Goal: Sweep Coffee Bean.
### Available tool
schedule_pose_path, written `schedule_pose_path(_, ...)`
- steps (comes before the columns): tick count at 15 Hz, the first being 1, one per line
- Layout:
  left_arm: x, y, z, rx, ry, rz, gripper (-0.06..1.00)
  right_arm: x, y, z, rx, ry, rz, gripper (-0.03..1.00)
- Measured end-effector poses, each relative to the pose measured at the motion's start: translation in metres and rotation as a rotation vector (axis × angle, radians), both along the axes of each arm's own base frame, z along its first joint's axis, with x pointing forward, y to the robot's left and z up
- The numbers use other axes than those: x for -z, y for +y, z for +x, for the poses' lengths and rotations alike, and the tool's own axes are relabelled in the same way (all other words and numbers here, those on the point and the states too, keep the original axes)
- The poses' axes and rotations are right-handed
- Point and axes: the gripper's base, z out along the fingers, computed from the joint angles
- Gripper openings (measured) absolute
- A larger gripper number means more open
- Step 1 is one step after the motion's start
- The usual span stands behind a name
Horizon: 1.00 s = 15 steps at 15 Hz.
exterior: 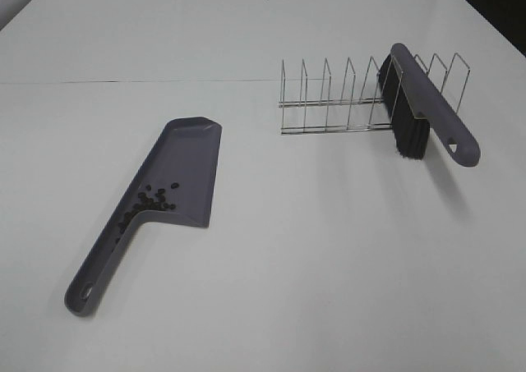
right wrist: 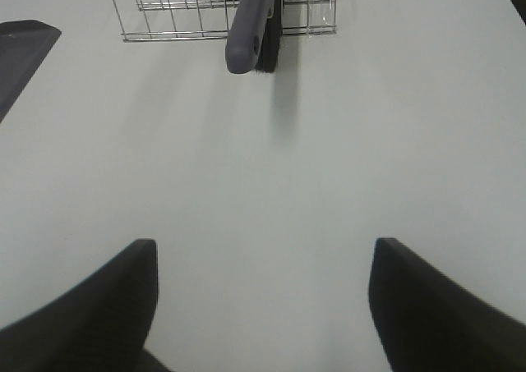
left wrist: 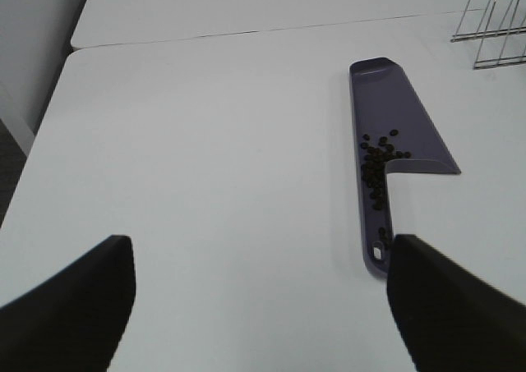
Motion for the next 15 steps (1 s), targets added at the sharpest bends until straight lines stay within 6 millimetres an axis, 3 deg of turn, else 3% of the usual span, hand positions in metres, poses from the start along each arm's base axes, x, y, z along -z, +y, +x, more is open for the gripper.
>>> schedule_pose_path(15, 0.0004, 0.0034, 0.0002, -0.038, 0.004, 0.008, 0.75, 0.0, -0.0054, 0.0001, 0.034, -0.001, -0.056, 0.63)
